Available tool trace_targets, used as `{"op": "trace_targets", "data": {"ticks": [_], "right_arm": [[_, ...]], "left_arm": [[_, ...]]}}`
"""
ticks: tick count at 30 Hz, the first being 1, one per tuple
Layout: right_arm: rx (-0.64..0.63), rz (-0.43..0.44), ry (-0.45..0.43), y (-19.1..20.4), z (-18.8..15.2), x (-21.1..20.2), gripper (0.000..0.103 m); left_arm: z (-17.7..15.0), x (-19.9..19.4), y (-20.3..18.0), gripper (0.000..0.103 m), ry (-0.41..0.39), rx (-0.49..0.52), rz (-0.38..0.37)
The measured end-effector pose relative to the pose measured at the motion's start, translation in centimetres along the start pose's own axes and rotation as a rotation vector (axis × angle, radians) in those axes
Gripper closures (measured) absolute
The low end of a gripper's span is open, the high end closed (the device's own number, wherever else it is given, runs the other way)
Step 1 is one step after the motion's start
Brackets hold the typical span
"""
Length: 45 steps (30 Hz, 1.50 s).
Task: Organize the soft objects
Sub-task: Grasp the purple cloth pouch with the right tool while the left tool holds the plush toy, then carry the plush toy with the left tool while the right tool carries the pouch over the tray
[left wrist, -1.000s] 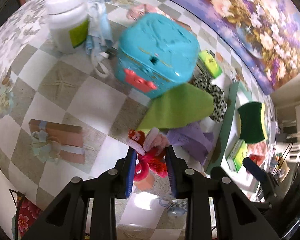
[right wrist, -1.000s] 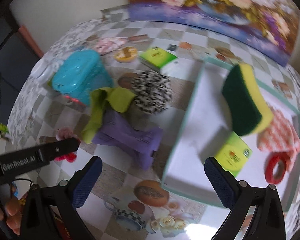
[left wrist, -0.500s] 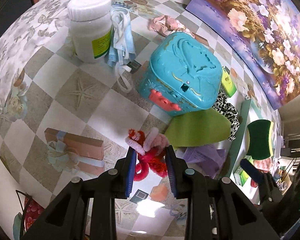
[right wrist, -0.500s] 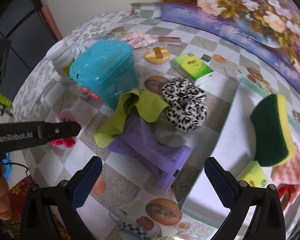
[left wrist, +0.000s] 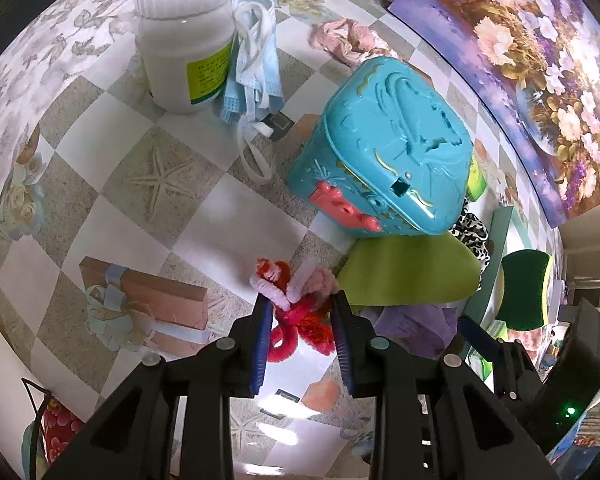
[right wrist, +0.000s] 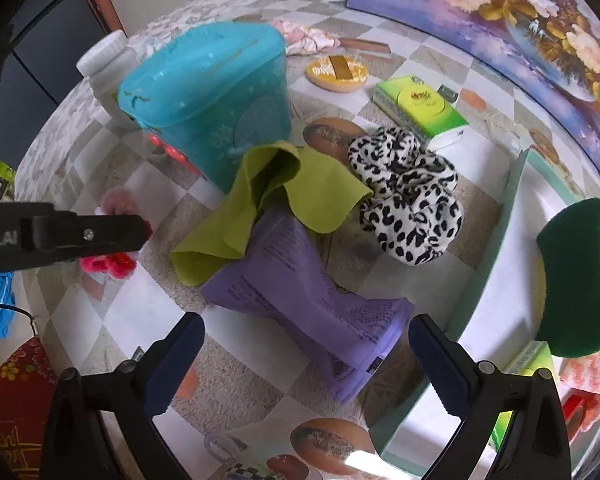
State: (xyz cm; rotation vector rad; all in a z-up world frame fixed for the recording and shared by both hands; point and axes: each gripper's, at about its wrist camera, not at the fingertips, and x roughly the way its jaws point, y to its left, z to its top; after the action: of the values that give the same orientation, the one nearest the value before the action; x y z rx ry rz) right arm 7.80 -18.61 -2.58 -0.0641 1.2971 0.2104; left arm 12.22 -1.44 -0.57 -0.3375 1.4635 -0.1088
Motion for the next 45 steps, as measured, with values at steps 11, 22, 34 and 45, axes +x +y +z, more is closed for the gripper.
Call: {"op": "trace_targets", "data": {"ticks": [11,22,34,45], "right_arm": [[-0.017,-0.013,0.013,1.0,0.8,2.4,0.001],[-0.019,-0.037,-0.009,1.4,1.6,3.4,0.005],[-0.01,-0.018,-0.011,0.8,1.1,2.2,0.02],[0.024,-0.011,-0.046,-0.2,-0.5,-1.1,0.02]], "left_arm": [[0.4,0.7,-0.2,0.072,0.012,-0.012,0.014],[0.5,1.4,-0.2,0.072,0.014,-0.016,0.019],[0.6,0.7,-0.5,0.072,0.008,-0.001,-0.001],[0.4,-0.4,-0.9,0.072,-0.021,0.027,-0.017]]}}
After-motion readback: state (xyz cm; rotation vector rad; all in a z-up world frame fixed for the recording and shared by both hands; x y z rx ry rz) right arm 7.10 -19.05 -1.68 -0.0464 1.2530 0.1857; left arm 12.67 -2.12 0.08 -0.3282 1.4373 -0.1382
